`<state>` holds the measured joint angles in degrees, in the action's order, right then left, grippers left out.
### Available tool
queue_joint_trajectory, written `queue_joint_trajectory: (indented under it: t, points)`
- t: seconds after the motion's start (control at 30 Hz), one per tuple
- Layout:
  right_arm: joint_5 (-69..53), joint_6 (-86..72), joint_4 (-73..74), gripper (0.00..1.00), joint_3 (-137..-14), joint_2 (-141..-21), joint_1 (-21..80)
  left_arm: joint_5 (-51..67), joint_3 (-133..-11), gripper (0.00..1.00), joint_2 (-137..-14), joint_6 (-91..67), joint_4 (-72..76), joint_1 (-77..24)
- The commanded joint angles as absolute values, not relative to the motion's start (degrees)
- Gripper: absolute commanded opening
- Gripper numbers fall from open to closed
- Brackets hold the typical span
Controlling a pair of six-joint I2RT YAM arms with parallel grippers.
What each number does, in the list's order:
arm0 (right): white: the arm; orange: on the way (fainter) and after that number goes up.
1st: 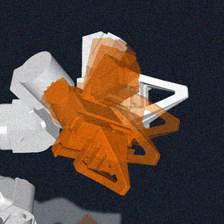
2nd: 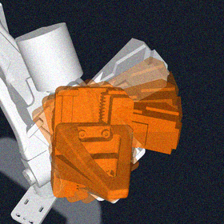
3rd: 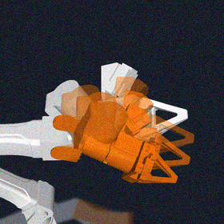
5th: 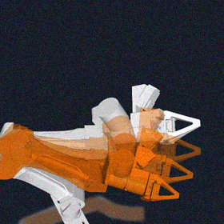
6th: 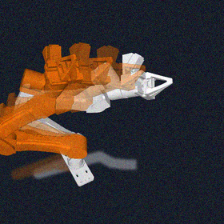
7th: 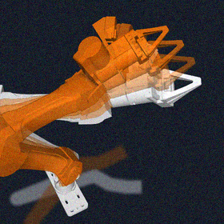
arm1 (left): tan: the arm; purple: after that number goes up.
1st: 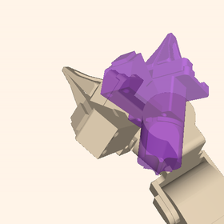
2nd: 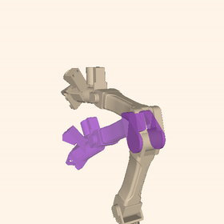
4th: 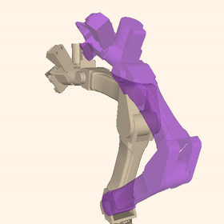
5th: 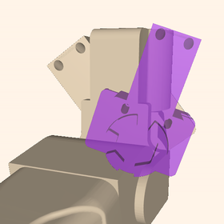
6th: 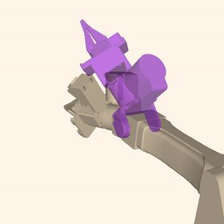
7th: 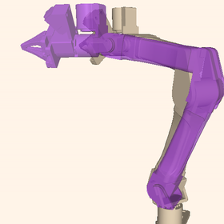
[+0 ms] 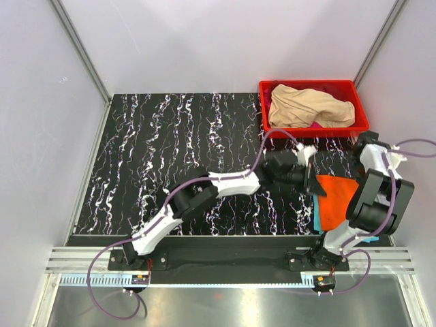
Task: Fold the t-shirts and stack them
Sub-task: Neatly place the folded tshirt to the corner
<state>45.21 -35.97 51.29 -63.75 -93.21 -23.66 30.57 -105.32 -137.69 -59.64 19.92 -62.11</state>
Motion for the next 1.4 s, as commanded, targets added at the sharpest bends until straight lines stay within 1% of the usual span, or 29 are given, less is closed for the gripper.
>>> queue_joint_trajectory:
  t: [0.0, 0.03, 0.13, 0.3, 0.53, 0.73, 0.77, 0.83, 0.9, 0.97, 1.13, 1.27, 1.37]
  points:
    - [41.6, -45.8, 57.1, 0.02, -60.2, -90.5, -25.6, 38.7, -101.9, 0.05, -136.8, -59.8, 25.8, -65.5]
    - [40.6, -45.1, 56.0, 0.0, -59.5, -90.5, -26.4, 41.1, -102.2, 0.05, -137.6, -59.9, 26.2, -65.9]
    - [39.3, -46.2, 56.2, 0.0, -57.4, -89.7, -26.6, 43.0, -102.0, 0.04, -138.2, -58.3, 26.5, -67.8]
    - [37.5, -45.4, 54.7, 0.0, -55.6, -84.2, -26.6, 41.0, -101.9, 0.04, -138.6, -54.8, 25.1, -69.7]
    - [35.2, -43.2, 53.8, 0.0, -54.9, -82.2, -26.7, 38.8, -102.1, 0.04, -141.0, -54.9, 26.0, -70.1]
    - [34.7, -42.4, 53.0, 0.0, -54.8, -82.5, -26.6, 38.8, -106.9, 0.03, -144.0, -54.1, 22.9, -70.1]
    - [34.8, -42.2, 52.8, 0.0, -55.0, -82.7, -26.6, 38.8, -107.7, 0.02, -144.7, -54.0, 21.3, -69.9]
    - [34.9, -41.6, 52.4, 0.0, -55.4, -83.1, -26.6, 39.9, -105.1, 0.01, -145.0, -58.7, 26.3, -69.7]
    - [35.2, -41.0, 52.0, 0.0, -55.8, -83.5, -26.7, 38.8, -101.8, 0.0, -143.4, -60.0, 28.0, -69.3]
    - [35.2, -40.8, 51.9, 0.0, -56.2, -83.8, -26.7, 38.0, -100.5, 0.0, -142.0, -58.8, 24.0, -69.1]
    - [33.9, -41.4, 51.3, 0.0, -56.4, -84.7, -26.6, 39.5, -98.0, 0.0, -141.2, -61.1, 25.2, -68.6]
    - [33.0, -40.9, 51.1, 0.0, -56.4, -84.7, -26.6, 39.8, -95.9, 0.0, -138.1, -57.4, 23.7, -68.6]
    - [30.2, -38.8, 50.5, 0.0, -57.0, -83.4, -26.6, 38.6, -91.6, 0.0, -131.3, -52.0, 21.1, -68.2]
